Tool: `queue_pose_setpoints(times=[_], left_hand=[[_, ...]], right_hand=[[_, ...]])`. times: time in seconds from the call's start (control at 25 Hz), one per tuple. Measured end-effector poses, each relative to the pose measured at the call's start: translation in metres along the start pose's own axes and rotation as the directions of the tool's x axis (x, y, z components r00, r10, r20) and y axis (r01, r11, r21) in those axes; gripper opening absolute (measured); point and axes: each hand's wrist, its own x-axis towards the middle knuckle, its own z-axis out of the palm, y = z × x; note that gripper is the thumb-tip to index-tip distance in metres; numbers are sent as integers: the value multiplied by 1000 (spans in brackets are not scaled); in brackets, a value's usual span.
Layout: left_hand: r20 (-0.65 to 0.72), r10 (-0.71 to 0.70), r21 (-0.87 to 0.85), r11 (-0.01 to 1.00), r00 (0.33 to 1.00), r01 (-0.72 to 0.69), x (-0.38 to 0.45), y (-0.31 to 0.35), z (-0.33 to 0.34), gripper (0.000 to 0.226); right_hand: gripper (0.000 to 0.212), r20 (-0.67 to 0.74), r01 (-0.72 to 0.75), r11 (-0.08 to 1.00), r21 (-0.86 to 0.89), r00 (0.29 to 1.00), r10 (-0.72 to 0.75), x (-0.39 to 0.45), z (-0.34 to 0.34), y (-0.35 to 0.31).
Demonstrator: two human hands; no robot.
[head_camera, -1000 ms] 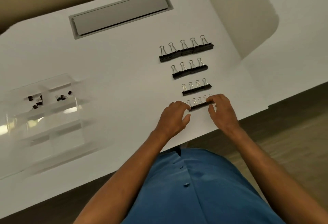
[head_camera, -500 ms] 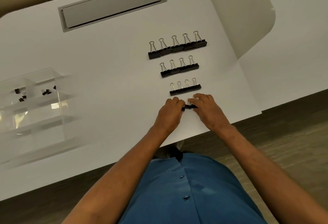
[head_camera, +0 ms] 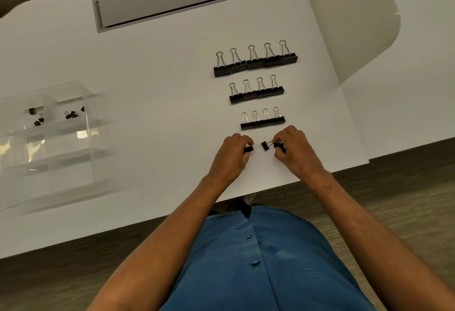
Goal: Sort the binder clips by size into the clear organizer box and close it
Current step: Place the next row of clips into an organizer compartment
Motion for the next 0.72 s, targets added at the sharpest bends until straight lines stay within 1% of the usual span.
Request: queue_pose_setpoints(times=[0.08, 0.16, 0.28, 0.36, 0.4, 0.48, 0.52, 0.56, 0.64, 0.72], left_hand=[[-11, -45, -45, 998, 999, 44, -5, -6, -3, 26], [-22, -67, -69, 996, 998, 65, -10, -13, -5, 25], [-32, -78, -86, 993, 996, 75, -14, -18, -8, 24], [-35, -91, -95, 992, 995, 87, -16, -21, -10, 23], [-34, -95, -102, 991, 995, 91, -16, -22, -11, 23], [-37, -94, -117, 989, 995, 89, -19, -25, -13, 23], [-38, -92, -123, 989, 995, 87, -20, -27, -15, 23], [-37, -92, -126, 988, 995, 86, -22, -30, -16, 23], [-35, -98, -132, 987, 995, 93, -24, -33, -20, 23], [-34, -115, -149, 983, 993, 109, -27, -38, -25, 23]], right_hand=[[21, -2, -62, 989, 136, 998, 63, 0, -1, -3], [20, 3, -130, 953, 275, 991, 134, -1, 1, -10], [21, -27, -147, 937, 318, 986, 164, -5, 9, -24], [24, -48, -114, 956, 269, 990, 131, -8, 18, -32], [28, -52, -85, 975, 204, 994, 97, -9, 22, -34], [40, -18, -31, 997, 70, 999, 32, -9, 30, -38], [43, 1, -23, 999, 43, 1000, 23, -7, 32, -40], [41, 12, -33, 999, 42, 999, 32, -5, 33, -42], [28, 14, -41, 998, 50, 999, 40, -1, 32, -49], [18, 33, -28, 1000, 5, 999, 28, 4, 33, -56]])
